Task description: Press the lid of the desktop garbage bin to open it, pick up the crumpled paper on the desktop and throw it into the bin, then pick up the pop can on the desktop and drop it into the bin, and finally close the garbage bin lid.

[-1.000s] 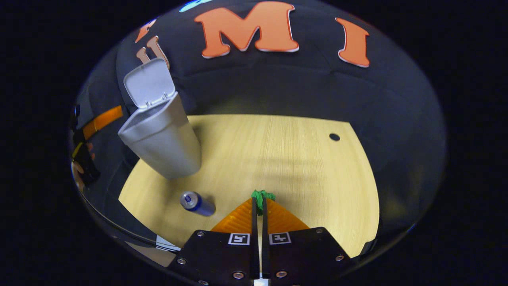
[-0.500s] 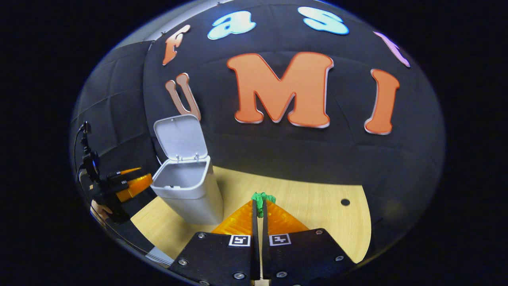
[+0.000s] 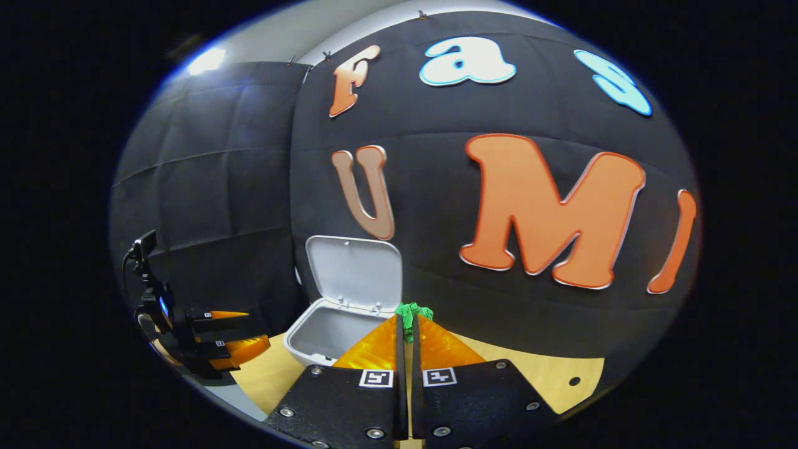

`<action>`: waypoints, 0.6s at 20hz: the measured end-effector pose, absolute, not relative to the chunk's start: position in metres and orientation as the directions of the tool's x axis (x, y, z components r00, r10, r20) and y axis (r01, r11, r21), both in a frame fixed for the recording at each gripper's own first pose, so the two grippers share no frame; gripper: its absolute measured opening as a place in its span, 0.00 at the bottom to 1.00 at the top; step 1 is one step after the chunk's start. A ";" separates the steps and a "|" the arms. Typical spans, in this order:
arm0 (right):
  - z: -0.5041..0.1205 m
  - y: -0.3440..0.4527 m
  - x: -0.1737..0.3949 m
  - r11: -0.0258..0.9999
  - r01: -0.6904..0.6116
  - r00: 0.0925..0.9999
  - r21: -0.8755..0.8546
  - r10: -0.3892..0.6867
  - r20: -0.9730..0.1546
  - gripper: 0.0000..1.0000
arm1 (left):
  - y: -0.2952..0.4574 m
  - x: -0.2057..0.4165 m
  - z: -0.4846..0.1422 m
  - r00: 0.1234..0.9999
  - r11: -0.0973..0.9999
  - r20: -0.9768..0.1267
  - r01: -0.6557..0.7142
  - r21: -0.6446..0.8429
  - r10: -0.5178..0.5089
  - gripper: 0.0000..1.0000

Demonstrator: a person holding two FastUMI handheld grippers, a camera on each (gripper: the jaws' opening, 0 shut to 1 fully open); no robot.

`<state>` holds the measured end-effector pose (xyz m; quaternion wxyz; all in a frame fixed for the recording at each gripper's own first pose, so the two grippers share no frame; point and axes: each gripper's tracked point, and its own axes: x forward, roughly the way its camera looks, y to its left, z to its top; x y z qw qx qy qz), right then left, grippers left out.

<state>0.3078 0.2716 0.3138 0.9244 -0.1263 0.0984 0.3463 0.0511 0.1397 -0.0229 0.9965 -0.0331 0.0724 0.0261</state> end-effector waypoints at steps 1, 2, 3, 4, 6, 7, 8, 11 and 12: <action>0.308 0.289 0.311 0.713 -0.682 0.725 -0.165 0.629 -0.280 0.02 | 0.146 0.048 -0.023 0.988 0.996 -0.146 -0.068 -0.057 0.059 0.94; 0.302 0.305 0.315 0.697 -0.697 0.710 -0.167 0.640 -0.293 0.02 | 0.151 0.046 -0.025 0.986 0.995 -0.148 -0.080 -0.053 0.071 0.94; 0.295 0.319 0.317 0.680 -0.714 0.693 -0.168 0.653 -0.307 0.02 | 0.157 0.043 -0.027 0.985 0.994 -0.152 -0.091 -0.052 0.082 0.94; 0.286 0.332 0.319 0.667 -0.727 0.678 -0.164 0.661 -0.321 0.02 | 0.162 0.040 -0.027 0.984 0.993 -0.154 -0.100 -0.055 0.091 0.94; 0.261 0.355 0.325 0.649 -0.745 0.653 -0.153 0.664 -0.363 0.02 | 0.169 0.037 -0.028 0.983 0.992 -0.156 -0.107 -0.064 0.096 0.94; 0.248 0.365 0.330 0.644 -0.751 0.643 -0.149 0.659 -0.391 0.02 | 0.172 0.036 -0.030 0.982 0.991 -0.159 -0.114 -0.063 0.103 0.94; 0.236 0.372 0.334 0.645 -0.750 0.639 -0.148 0.647 -0.415 0.02 | 0.176 0.034 -0.031 0.981 0.991 -0.161 -0.121 -0.059 0.110 0.94; 0.209 0.374 0.347 0.640 -0.746 0.642 -0.184 0.619 -0.452 0.03 | 0.192 0.029 -0.036 0.977 0.987 -0.162 -0.151 -0.053 0.141 0.94; 0.206 0.377 0.346 0.631 -0.754 0.634 -0.183 0.625 -0.455 0.05 | 0.196 0.028 -0.037 0.976 0.986 -0.166 -0.155 -0.056 0.144 0.94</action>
